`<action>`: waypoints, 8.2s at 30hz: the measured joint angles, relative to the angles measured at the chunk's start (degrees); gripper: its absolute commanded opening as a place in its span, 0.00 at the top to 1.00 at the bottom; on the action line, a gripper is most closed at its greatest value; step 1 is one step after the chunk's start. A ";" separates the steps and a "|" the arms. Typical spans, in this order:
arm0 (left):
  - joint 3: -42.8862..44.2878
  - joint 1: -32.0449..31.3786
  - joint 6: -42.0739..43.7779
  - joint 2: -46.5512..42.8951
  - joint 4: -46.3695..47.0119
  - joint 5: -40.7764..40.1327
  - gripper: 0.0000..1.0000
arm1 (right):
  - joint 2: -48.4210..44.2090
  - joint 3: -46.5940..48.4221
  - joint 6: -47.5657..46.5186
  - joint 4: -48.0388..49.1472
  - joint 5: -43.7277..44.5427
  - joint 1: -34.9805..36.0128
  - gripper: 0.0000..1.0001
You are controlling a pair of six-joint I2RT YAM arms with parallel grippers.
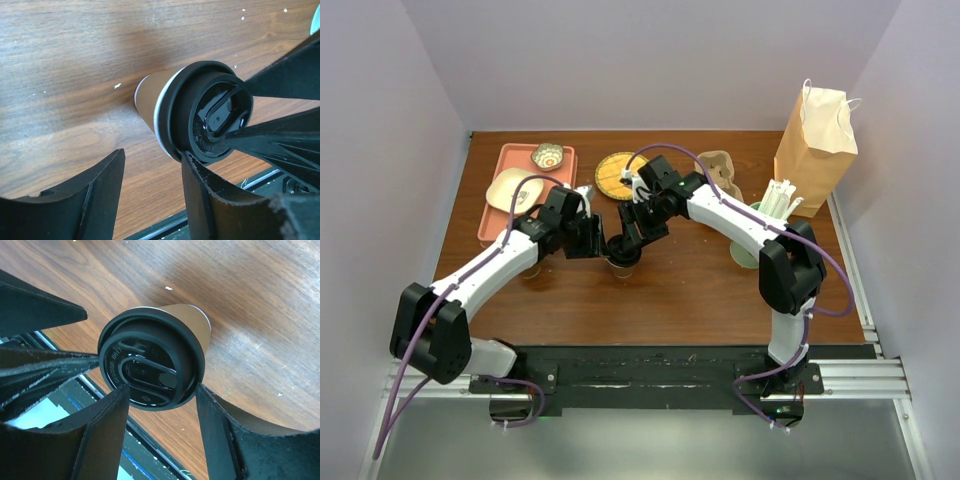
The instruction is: Pack the takeout coffee
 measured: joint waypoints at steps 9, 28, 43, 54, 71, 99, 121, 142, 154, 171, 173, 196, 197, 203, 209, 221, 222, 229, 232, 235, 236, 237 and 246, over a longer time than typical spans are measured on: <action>-0.24 0.72 0.02 1.36 0.13 -0.17 0.50 | 0.11 -1.73 -0.61 1.09 0.42 -0.09 0.48; -0.22 0.79 -0.02 2.16 0.98 -0.11 0.51 | 0.55 -1.49 -0.48 1.27 0.00 -0.20 0.51; 3.74 1.33 0.13 4.87 -3.41 -1.60 0.48 | 0.70 -1.16 -0.48 1.05 0.00 -0.55 0.61; 5.18 1.73 -0.24 7.52 -3.37 -2.14 0.52 | 0.72 -1.64 -0.07 1.75 -0.13 -0.96 0.64; 17.16 1.88 0.63 10.71 -9.84 -6.19 0.39 | -1.51 -6.62 7.98 8.39 -1.90 -1.53 0.66; 9.79 1.86 2.99 10.58 -1.38 2.82 0.59 | -4.17 -6.78 11.13 6.21 -2.75 -1.44 0.64; 5.35 1.88 2.97 8.66 4.87 4.37 0.59 | -4.96 -10.99 11.15 7.65 -3.82 -5.97 0.71; -3.78 2.29 -1.38 3.63 14.69 4.79 0.63 | -3.43 -14.03 12.63 14.23 -5.92 -6.29 0.82; -4.66 2.23 -5.46 2.01 13.14 4.96 0.62 | -3.56 -7.08 8.87 6.95 -1.46 -5.99 0.45; -4.31 2.21 -6.10 2.01 12.09 5.90 0.62 | -3.17 -7.02 8.26 8.13 -6.23 -4.02 0.35; -4.31 2.19 -6.10 2.01 12.07 6.21 0.62 | -2.71 -8.22 8.26 8.96 -6.19 -3.61 0.36; 5.84 1.90 0.48 5.07 -2.16 5.40 0.62 | -2.54 -13.14 9.81 13.55 -8.50 -2.95 0.48; 5.81 1.88 0.61 4.92 -2.91 5.38 0.63 | -2.54 -13.14 9.84 13.55 -8.50 -2.95 0.48; 2.54 1.88 1.09 2.71 -3.43 6.29 0.66 | -2.54 -13.14 9.84 13.55 -8.50 -2.95 0.49; -0.07 1.88 1.05 2.03 -2.19 7.48 0.66 | -2.54 -13.14 9.81 13.51 -8.48 -2.97 0.50; -0.63 1.88 0.87 2.45 -0.55 7.45 0.69 | -2.54 -13.25 9.84 13.57 -8.48 -3.04 0.56; -0.68 1.86 0.83 2.58 -0.55 7.26 0.70 | -2.54 -13.40 9.84 13.77 -8.50 -3.06 0.57; -1.70 1.86 -1.40 3.26 0.35 6.69 0.71 | -3.32 -15.74 10.51 16.55 -8.61 -3.21 0.61; -2.60 1.70 -2.40 3.30 1.44 6.38 0.72 | -3.69 -16.94 10.75 18.05 -8.98 -3.43 0.62; -3.08 1.05 -3.04 2.93 2.10 5.33 0.72 | -3.96 -17.68 10.78 19.06 -9.09 -3.52 0.63; -3.13 0.92 -3.15 2.86 2.21 5.09 0.72 | -4.02 -17.84 10.75 19.28 -9.11 -3.54 0.64; -3.13 0.68 -3.21 2.86 2.27 4.90 0.72 | -4.04 -17.90 10.71 19.41 -9.16 -3.56 0.64; 3.02 -0.07 -2.34 5.64 -4.76 3.13 0.61 | -3.21 -15.23 5.92 16.37 -9.11 -3.67 0.66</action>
